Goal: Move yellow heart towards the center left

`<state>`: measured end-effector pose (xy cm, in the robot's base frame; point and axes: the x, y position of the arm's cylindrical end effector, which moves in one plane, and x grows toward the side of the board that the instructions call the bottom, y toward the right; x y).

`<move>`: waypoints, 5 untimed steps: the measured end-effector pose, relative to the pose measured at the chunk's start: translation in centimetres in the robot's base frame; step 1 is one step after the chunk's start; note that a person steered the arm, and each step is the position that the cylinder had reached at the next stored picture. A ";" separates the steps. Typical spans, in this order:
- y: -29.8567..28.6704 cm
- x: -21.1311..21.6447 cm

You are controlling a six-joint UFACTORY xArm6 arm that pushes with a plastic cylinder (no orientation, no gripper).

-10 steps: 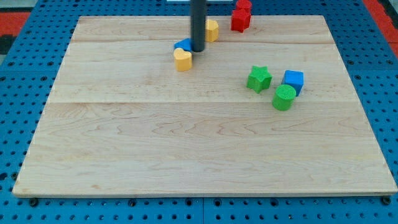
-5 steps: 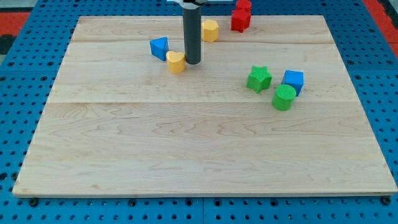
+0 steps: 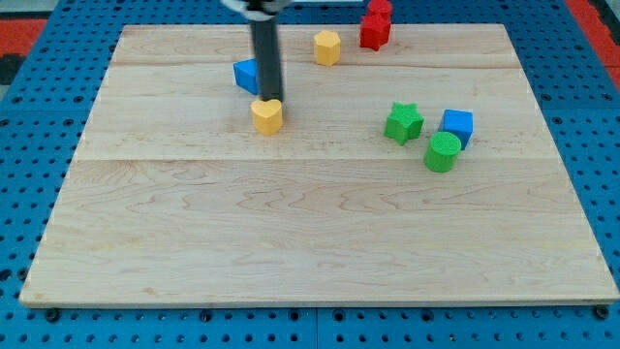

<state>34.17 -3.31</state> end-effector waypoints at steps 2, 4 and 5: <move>1.1 3.4; -0.5 2.4; 9.9 -3.8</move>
